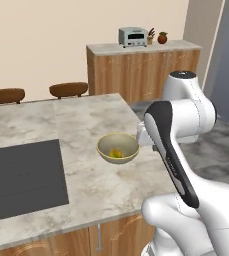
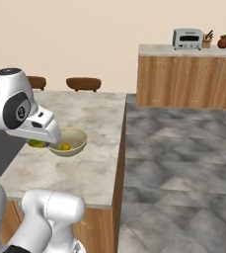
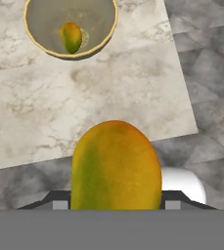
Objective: Pick the mangos from the cabinet and place them in one bowl. Pick the carrot from the sink and place it in the other bowl.
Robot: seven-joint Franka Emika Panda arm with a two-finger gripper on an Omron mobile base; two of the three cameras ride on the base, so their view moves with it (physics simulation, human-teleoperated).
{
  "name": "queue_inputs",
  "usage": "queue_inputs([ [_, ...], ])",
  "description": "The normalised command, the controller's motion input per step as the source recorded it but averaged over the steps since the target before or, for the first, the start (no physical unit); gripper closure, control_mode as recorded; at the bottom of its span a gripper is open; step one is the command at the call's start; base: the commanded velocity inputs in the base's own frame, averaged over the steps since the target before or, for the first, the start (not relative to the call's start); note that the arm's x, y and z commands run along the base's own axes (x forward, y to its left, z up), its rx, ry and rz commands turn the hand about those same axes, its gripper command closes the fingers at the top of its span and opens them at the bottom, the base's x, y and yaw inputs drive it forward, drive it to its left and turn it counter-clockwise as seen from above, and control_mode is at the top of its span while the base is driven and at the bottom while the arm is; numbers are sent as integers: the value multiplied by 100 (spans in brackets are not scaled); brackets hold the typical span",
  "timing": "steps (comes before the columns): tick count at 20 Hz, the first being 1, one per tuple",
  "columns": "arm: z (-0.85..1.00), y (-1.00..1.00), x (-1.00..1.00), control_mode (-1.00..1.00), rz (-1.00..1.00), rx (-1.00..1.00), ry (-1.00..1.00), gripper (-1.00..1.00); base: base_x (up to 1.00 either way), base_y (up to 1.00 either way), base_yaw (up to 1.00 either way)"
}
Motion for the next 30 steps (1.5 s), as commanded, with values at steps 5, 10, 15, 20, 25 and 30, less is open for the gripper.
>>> queue_inputs([
  [5,0,0,0,100,0,0,0,100,19,0,0],
  [10,0,0,0,100,0,0,0,100,0,0,0],
  [15,-7,3,26,-100,1,0,-2,100,0,0,0],
  [20,-13,6,74,-100,13,1,-7,100,0,0,0],
  [25,-2,11,88,-100,7,1,-2,100,0,0,0],
  [30,0,22,99,-100,0,-1,8,100,0,0,0],
])
